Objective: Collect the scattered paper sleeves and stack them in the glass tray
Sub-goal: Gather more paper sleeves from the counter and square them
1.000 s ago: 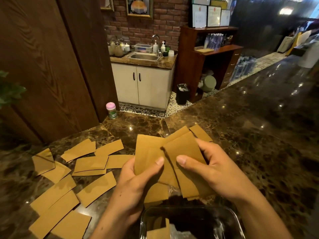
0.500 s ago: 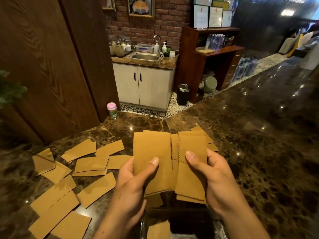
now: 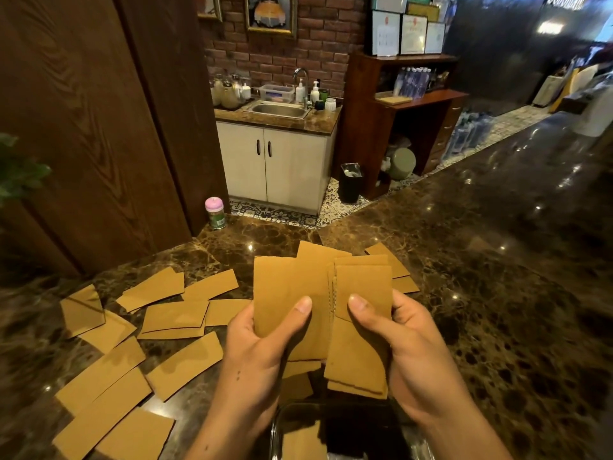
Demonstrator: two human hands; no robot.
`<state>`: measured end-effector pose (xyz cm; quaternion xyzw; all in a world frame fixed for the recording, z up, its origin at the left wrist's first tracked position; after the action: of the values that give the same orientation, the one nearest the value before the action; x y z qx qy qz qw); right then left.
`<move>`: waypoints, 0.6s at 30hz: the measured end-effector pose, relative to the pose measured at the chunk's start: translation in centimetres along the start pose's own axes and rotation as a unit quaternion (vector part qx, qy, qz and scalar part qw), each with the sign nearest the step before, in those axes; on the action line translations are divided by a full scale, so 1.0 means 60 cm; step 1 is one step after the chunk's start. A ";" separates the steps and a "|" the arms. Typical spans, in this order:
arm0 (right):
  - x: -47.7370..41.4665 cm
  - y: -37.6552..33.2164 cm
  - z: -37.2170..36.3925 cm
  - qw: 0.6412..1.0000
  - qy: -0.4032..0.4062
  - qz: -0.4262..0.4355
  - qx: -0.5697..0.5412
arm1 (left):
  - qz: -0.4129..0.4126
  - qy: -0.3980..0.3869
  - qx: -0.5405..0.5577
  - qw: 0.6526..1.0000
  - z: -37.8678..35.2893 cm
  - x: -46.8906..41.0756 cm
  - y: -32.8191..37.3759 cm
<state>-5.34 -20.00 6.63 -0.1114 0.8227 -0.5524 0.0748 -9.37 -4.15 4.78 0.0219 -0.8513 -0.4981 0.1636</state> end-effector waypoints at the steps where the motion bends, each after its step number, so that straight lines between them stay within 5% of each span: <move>1: 0.000 -0.001 0.002 1.000 0.003 0.003 0.002 | 0.002 0.004 -0.004 1.000 0.001 0.000 -0.001; 6: -0.001 -0.021 -0.004 0.998 -0.021 0.039 0.036 | 0.025 0.017 0.009 1.000 0.003 0.000 -0.010; 9: 0.003 -0.078 -0.007 0.975 -0.053 0.183 0.113 | 0.062 0.008 0.011 0.998 -0.002 0.003 -0.014; 13: 0.028 -0.126 -0.049 0.857 -0.258 0.325 0.306 | 0.134 -0.042 0.056 0.988 -0.011 0.012 -0.023; 18: 0.042 -0.105 -0.063 0.684 -0.387 0.264 0.559 | 0.173 -0.090 0.117 0.974 -0.013 0.021 -0.024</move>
<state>-8.06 -19.61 13.90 -0.0313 0.2539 -0.7749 0.5780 -10.52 -5.78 4.21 -0.1513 -0.9059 -0.3589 0.1661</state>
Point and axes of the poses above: each hand's wrist, its own x-axis away from the middle knuckle, its own z-axis out of the back of the hand, y = z × x, the point moved 9 cm from there along -x, towards the middle knuckle, and after that the axes turned 7 degrees about z, right-handed, at the moved point
